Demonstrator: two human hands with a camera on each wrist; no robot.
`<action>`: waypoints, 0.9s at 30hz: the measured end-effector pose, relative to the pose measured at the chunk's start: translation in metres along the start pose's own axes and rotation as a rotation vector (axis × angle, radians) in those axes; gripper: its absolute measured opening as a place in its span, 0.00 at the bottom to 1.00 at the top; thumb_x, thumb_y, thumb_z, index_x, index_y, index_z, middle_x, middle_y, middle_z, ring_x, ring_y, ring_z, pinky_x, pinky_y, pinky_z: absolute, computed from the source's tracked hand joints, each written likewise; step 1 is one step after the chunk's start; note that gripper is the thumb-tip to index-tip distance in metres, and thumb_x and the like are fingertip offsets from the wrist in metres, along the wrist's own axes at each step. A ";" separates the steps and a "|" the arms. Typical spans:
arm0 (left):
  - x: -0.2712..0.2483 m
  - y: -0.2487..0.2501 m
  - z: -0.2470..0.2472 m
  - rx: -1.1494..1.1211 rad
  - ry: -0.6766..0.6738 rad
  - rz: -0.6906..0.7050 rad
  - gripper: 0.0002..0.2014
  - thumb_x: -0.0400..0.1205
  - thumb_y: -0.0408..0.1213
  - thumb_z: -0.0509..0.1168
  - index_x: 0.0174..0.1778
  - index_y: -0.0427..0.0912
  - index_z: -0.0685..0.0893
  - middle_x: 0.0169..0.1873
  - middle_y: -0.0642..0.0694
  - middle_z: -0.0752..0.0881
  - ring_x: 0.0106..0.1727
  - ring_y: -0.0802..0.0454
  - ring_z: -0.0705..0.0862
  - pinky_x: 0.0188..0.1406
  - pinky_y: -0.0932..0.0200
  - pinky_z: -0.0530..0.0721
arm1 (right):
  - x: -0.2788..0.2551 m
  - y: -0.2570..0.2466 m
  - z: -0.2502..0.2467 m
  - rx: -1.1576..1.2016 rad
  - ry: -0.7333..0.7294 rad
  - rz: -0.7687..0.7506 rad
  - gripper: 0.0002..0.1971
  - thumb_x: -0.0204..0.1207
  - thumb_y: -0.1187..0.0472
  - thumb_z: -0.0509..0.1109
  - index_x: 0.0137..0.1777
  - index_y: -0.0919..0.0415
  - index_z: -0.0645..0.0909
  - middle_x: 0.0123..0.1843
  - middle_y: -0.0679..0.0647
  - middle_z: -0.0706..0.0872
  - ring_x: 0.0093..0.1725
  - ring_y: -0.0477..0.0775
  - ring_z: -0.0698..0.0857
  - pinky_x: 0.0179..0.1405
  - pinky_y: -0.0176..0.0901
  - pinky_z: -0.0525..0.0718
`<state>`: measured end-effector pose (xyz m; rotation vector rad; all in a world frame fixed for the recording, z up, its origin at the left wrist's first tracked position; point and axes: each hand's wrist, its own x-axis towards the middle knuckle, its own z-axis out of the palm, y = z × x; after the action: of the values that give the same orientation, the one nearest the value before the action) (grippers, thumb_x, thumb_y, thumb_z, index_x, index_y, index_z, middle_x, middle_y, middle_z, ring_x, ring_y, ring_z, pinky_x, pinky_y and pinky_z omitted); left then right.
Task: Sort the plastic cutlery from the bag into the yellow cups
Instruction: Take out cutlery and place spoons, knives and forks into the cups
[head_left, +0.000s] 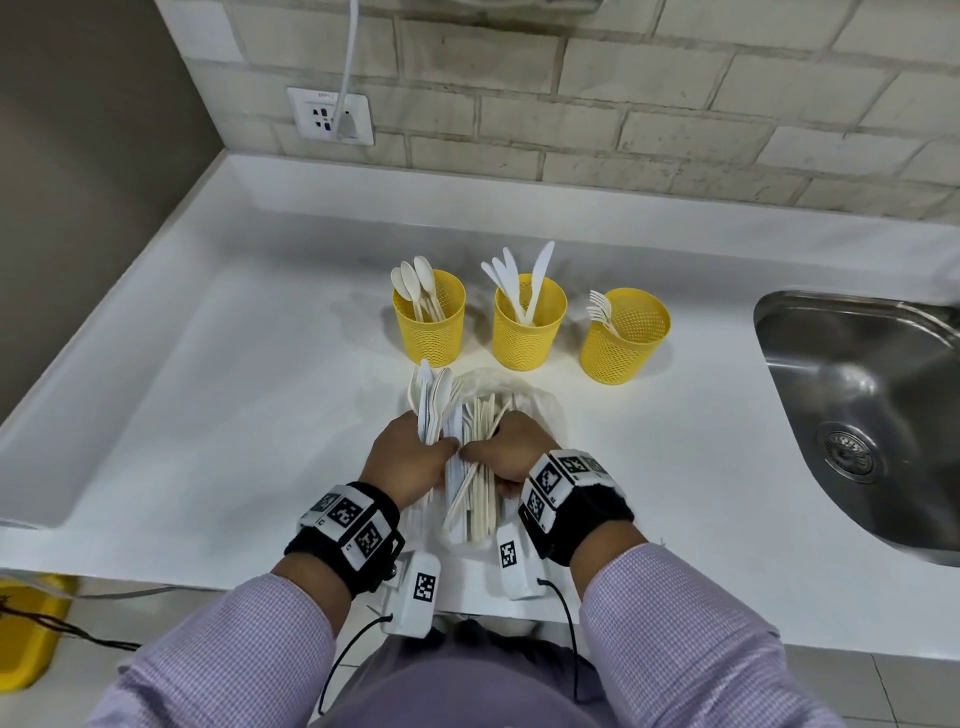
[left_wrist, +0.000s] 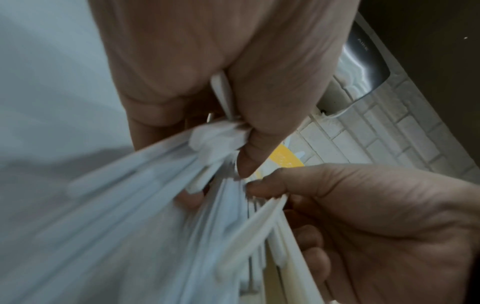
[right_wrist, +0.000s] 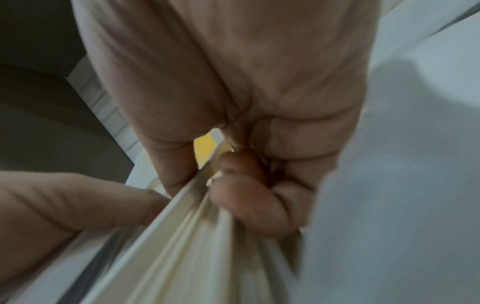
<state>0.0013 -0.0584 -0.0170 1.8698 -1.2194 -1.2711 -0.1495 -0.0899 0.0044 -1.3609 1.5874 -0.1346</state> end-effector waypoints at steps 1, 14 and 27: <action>0.000 -0.001 0.001 -0.041 -0.002 -0.008 0.13 0.74 0.43 0.71 0.52 0.42 0.88 0.45 0.40 0.93 0.44 0.40 0.93 0.45 0.44 0.93 | 0.000 0.002 -0.001 0.001 0.018 -0.010 0.13 0.74 0.57 0.75 0.53 0.66 0.87 0.44 0.62 0.90 0.34 0.59 0.85 0.31 0.47 0.81; 0.000 0.003 0.007 -0.074 0.020 0.002 0.03 0.82 0.31 0.67 0.47 0.34 0.82 0.33 0.38 0.83 0.32 0.43 0.82 0.29 0.57 0.86 | -0.011 0.010 -0.013 0.058 0.216 -0.086 0.10 0.74 0.57 0.75 0.51 0.62 0.88 0.45 0.55 0.90 0.46 0.55 0.87 0.34 0.38 0.80; -0.010 0.027 0.016 -0.317 -0.093 0.020 0.14 0.80 0.51 0.73 0.41 0.42 0.85 0.28 0.46 0.75 0.24 0.47 0.74 0.31 0.51 0.76 | -0.029 0.045 -0.054 0.311 0.055 -0.292 0.05 0.73 0.69 0.77 0.46 0.59 0.88 0.42 0.55 0.93 0.42 0.51 0.89 0.47 0.47 0.86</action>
<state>-0.0241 -0.0599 0.0030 1.5829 -1.0099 -1.4595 -0.2226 -0.0774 0.0196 -1.3402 1.3374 -0.5762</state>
